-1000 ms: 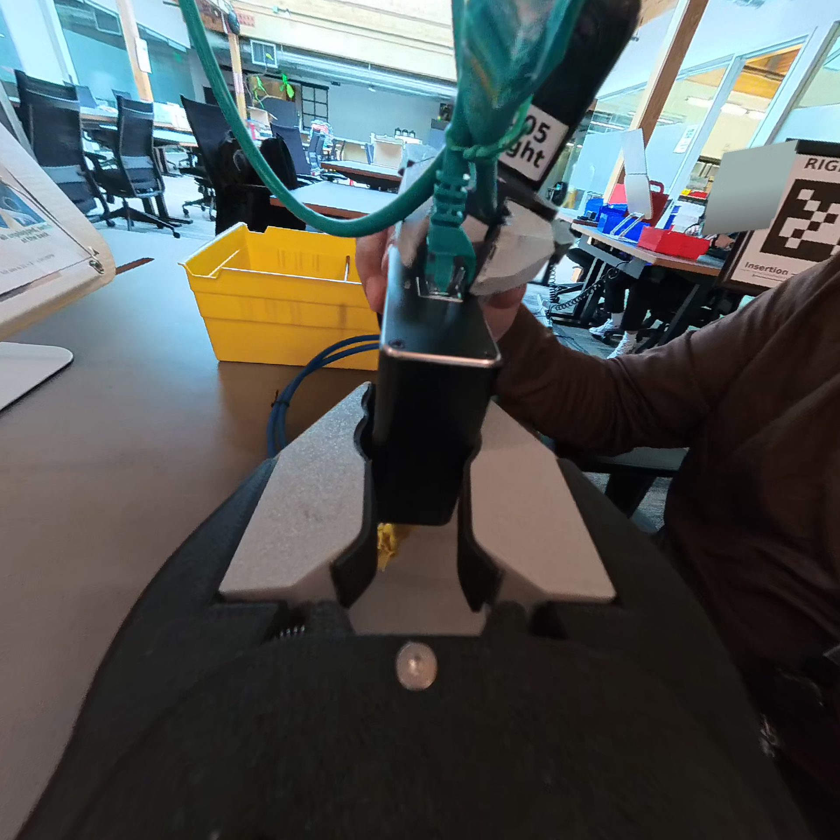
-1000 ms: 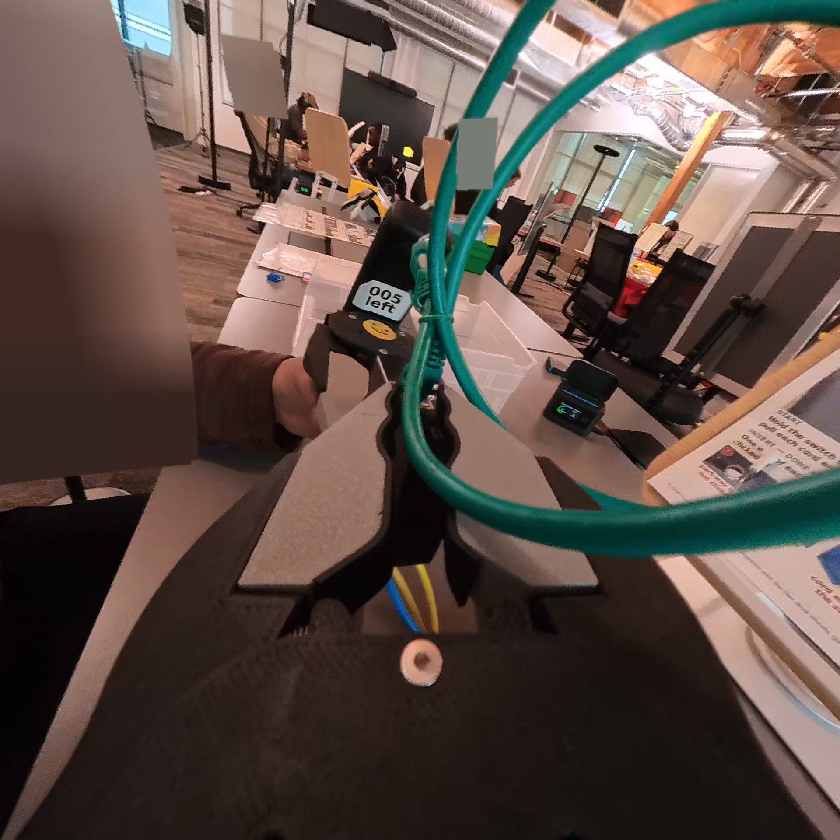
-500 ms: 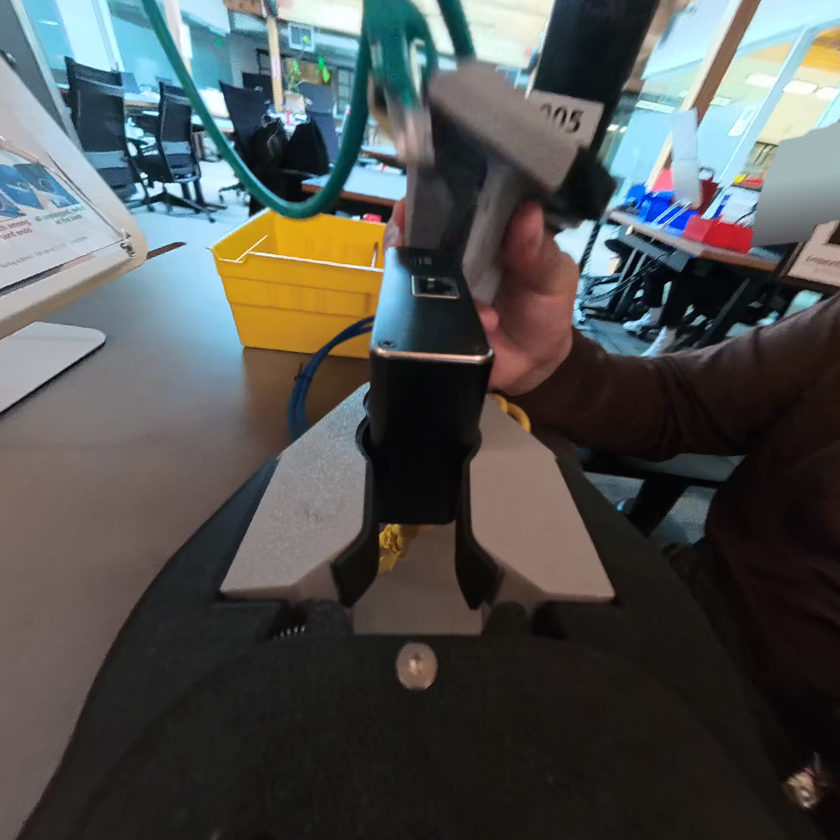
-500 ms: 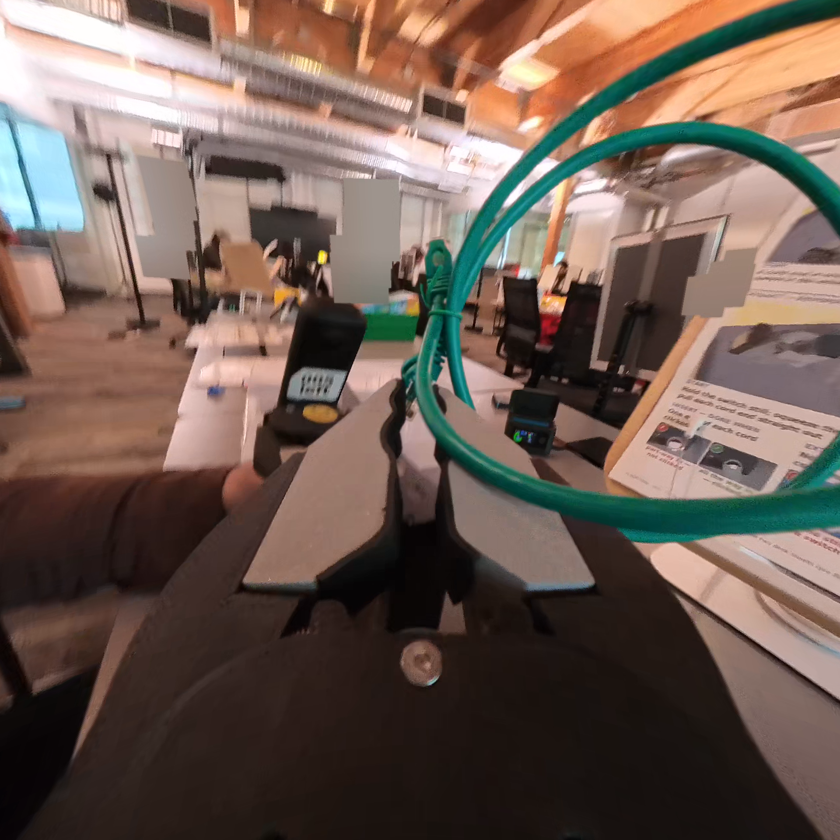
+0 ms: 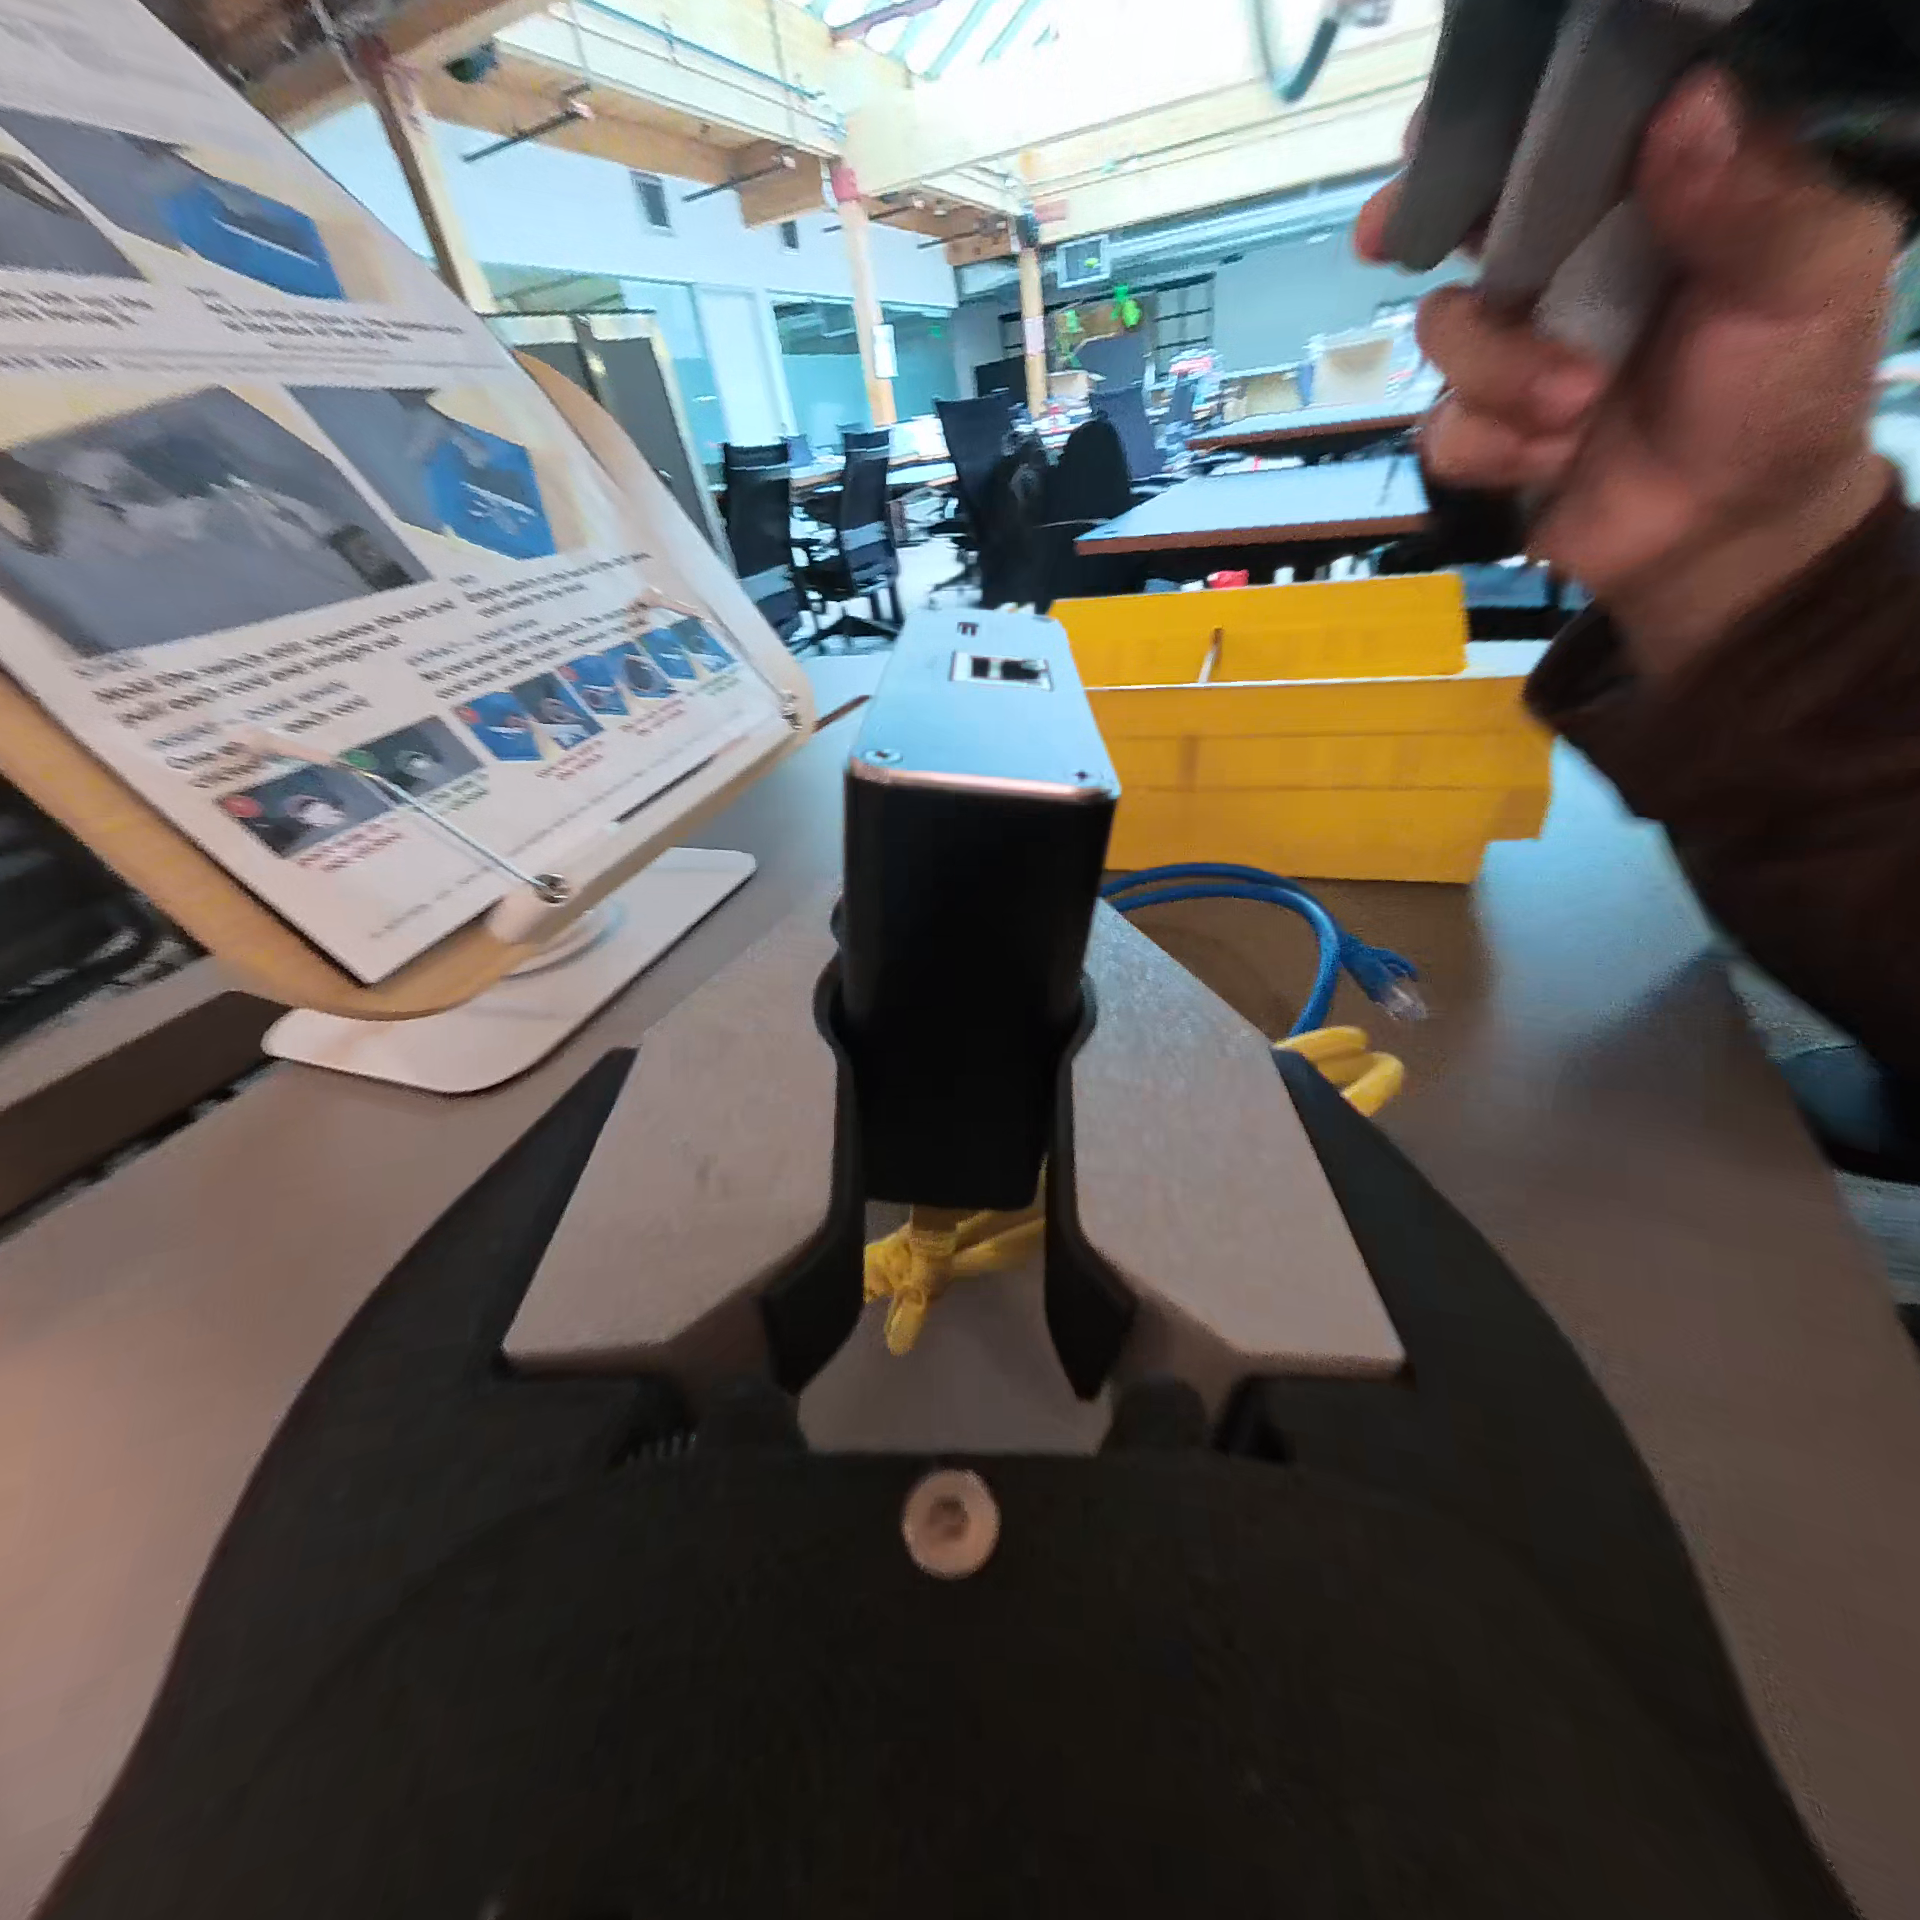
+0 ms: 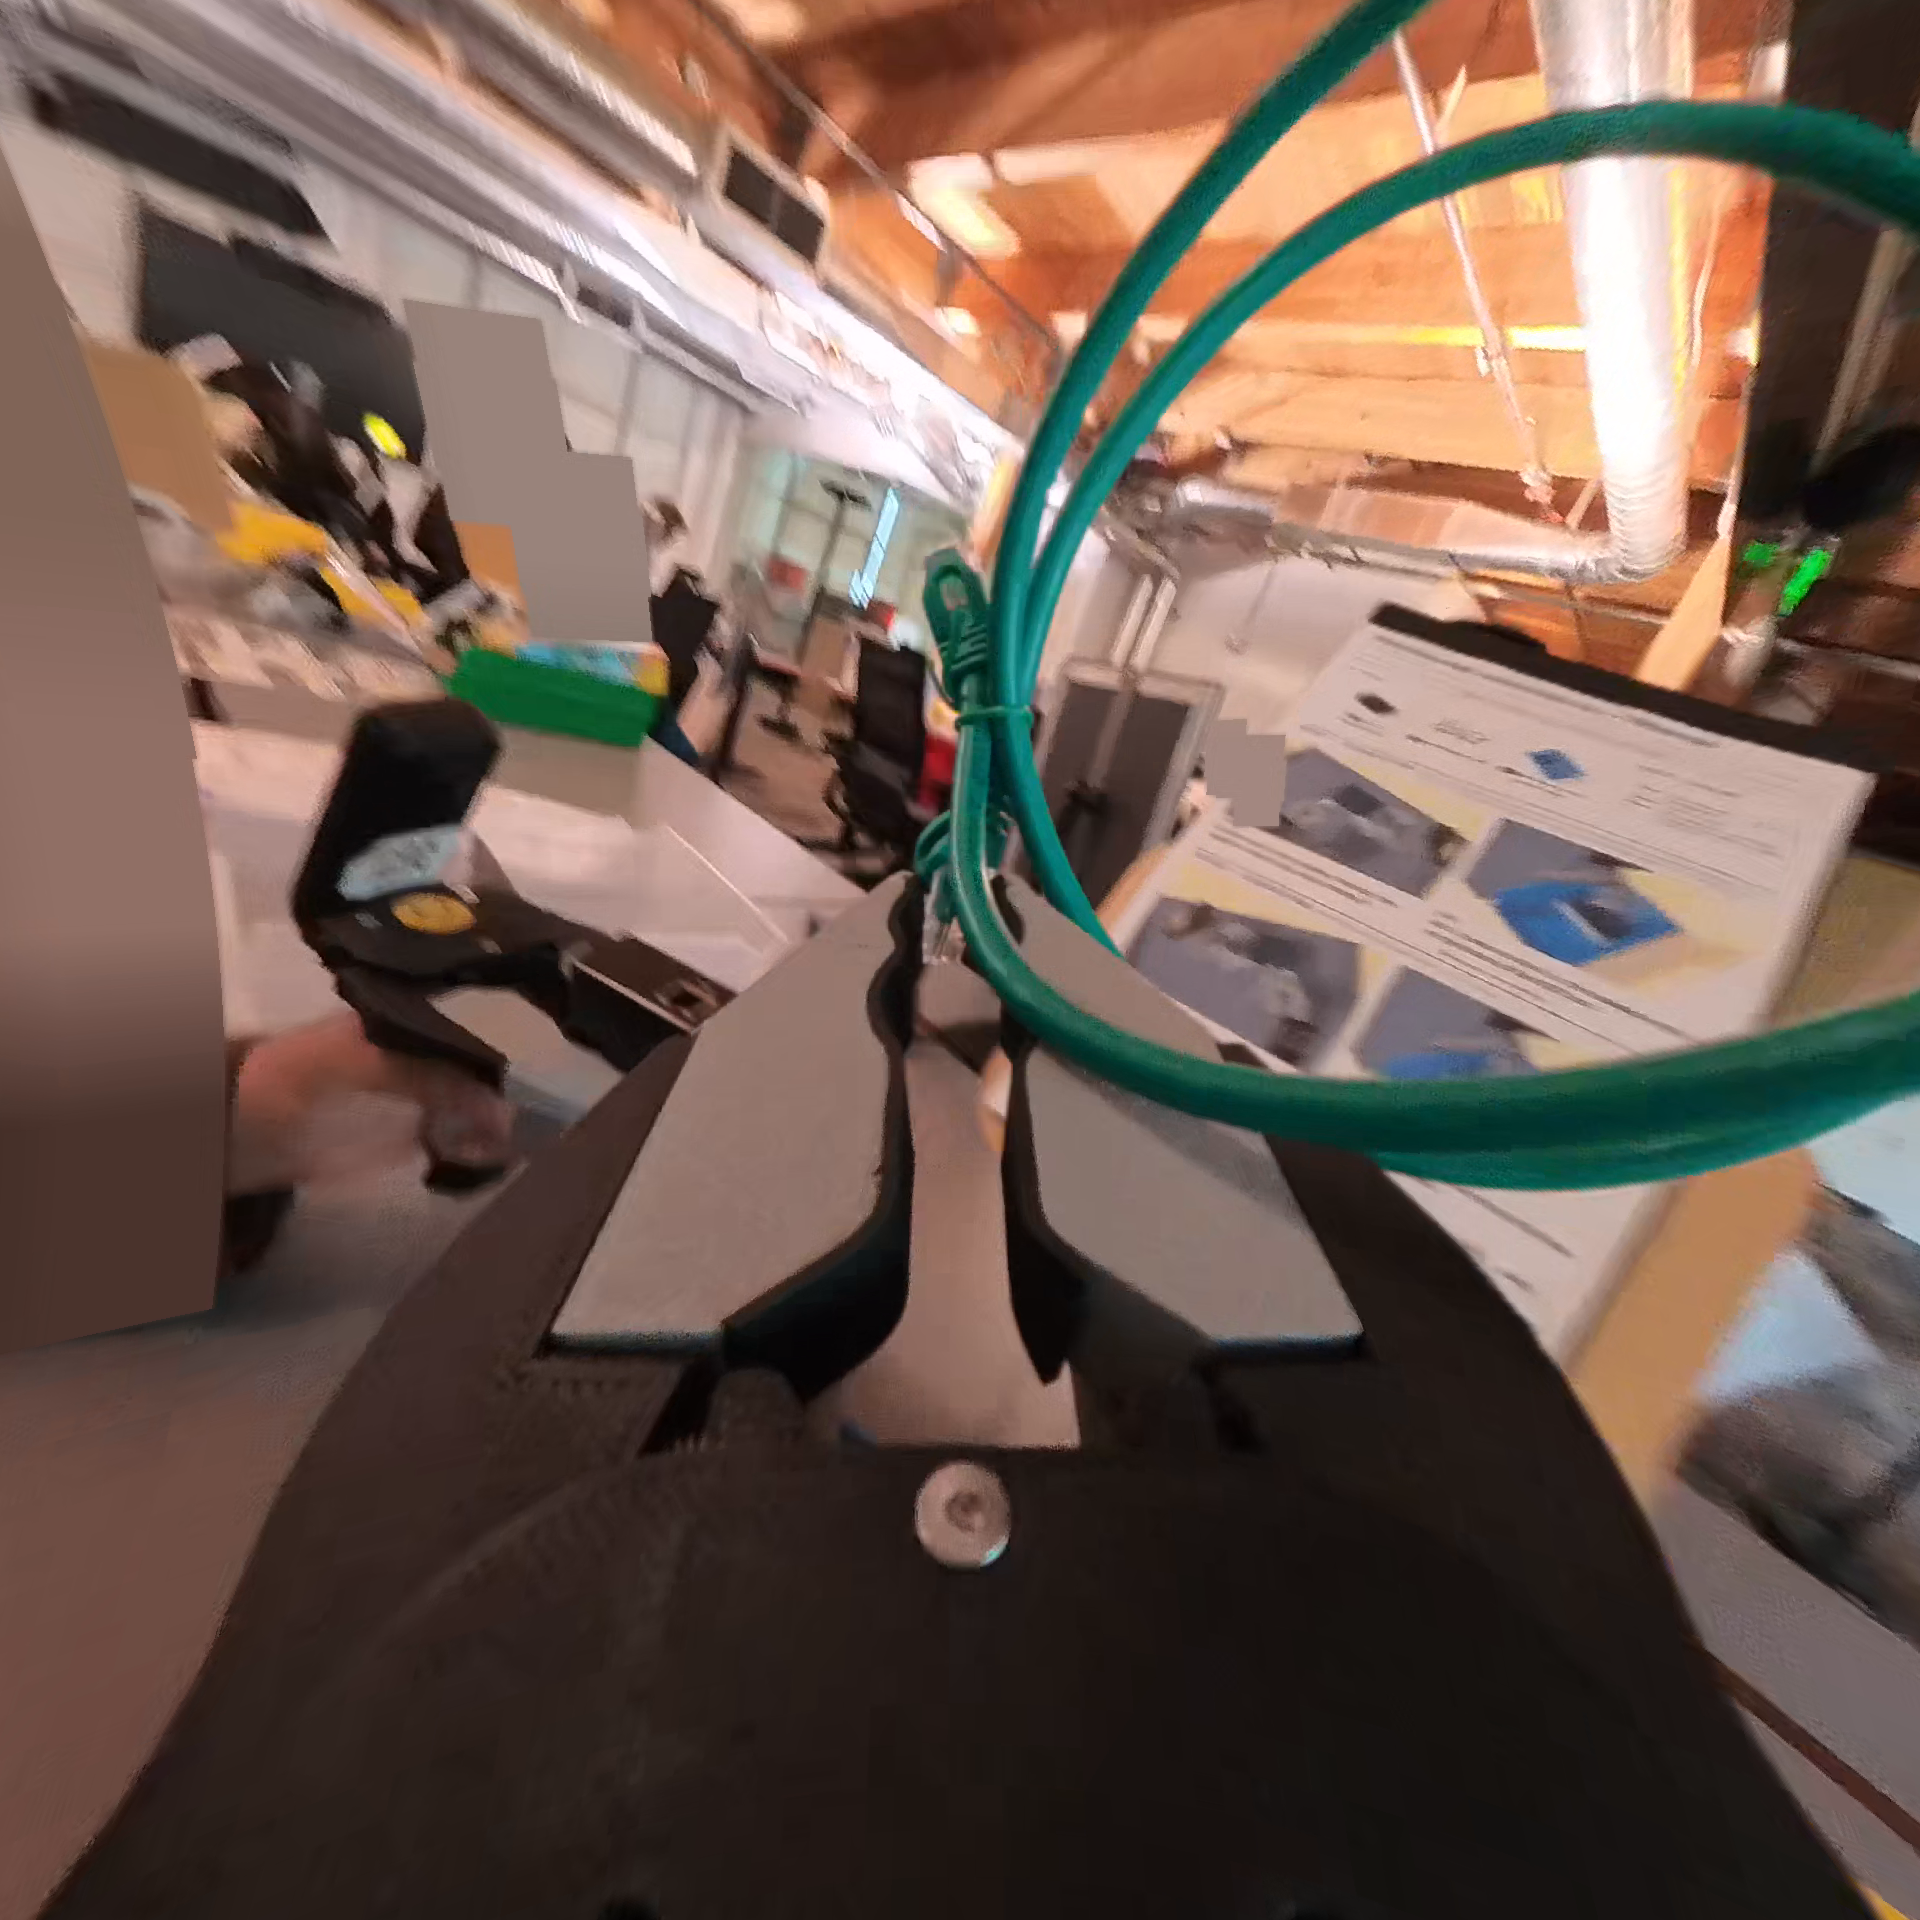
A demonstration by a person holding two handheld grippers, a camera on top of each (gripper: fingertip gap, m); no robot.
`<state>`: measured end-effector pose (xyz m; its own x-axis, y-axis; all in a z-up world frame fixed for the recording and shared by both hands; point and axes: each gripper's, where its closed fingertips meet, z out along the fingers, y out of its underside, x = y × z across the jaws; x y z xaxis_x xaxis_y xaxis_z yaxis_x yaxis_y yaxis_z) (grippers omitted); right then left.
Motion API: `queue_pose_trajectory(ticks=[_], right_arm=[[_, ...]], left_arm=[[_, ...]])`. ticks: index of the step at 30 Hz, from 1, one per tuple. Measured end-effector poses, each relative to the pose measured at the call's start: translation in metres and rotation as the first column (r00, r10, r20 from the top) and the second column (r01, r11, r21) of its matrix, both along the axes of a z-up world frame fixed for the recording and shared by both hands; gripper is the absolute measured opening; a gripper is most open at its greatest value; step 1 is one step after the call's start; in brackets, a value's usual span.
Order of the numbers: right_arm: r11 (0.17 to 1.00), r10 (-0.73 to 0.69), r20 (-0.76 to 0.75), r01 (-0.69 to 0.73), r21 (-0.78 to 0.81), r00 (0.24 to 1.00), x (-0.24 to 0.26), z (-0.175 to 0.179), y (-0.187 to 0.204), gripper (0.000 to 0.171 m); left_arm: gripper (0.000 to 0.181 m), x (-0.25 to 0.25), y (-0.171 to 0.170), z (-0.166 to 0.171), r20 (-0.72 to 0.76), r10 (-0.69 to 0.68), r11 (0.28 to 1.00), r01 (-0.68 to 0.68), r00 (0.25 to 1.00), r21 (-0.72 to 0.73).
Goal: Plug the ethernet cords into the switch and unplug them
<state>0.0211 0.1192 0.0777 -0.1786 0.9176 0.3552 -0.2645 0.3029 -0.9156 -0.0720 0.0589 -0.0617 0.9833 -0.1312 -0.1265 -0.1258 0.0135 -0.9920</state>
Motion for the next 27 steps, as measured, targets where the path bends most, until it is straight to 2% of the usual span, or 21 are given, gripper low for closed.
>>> queue_pose_trajectory(ticks=[3,9,12,17,22,24,25,27], right_arm=[[0.988,-0.151,0.121,0.147,0.04,0.981,0.026,-0.004,0.044,0.008],[0.953,-0.259,0.398,0.299,-0.04,0.88,0.087,-0.049,0.121,0.009],[0.935,-0.285,0.568,0.353,-0.012,0.772,0.125,-0.08,0.146,0.009],[0.932,-0.219,0.764,0.361,-0.02,0.607,0.159,-0.122,0.16,0.009],[0.904,-0.164,0.936,0.427,0.017,0.312,0.171,-0.195,0.179,0.01],[0.882,-0.139,0.966,0.471,0.021,0.217,0.175,-0.212,0.183,0.01],[0.87,-0.14,0.973,0.492,0.031,0.186,0.176,-0.215,0.184,0.011],[0.855,-0.171,0.971,0.515,0.061,0.17,0.175,-0.209,0.183,0.025]], left_arm=[[0.033,-0.008,-0.005,0.004,-0.065,0.064,0.998,-0.063,0.996,0.019],[0.033,-0.015,-0.004,0.003,-0.093,0.14,0.99,-0.139,0.986,0.019],[0.033,-0.01,-0.002,0.003,-0.112,0.135,0.991,-0.134,0.984,0.019],[0.033,-0.004,0.001,0.001,-0.137,0.128,0.992,-0.126,0.982,0.022],[0.033,-0.003,0.002,-0.003,-0.16,0.135,0.991,-0.133,0.978,0.018],[0.033,-0.002,0.002,-0.004,-0.175,0.137,0.991,-0.136,0.975,0.017],[0.033,-0.001,0.002,-0.004,-0.181,0.138,0.99,-0.137,0.974,0.018],[0.033,-0.001,0.002,-0.004,-0.187,0.14,0.99,-0.139,0.972,0.022]])
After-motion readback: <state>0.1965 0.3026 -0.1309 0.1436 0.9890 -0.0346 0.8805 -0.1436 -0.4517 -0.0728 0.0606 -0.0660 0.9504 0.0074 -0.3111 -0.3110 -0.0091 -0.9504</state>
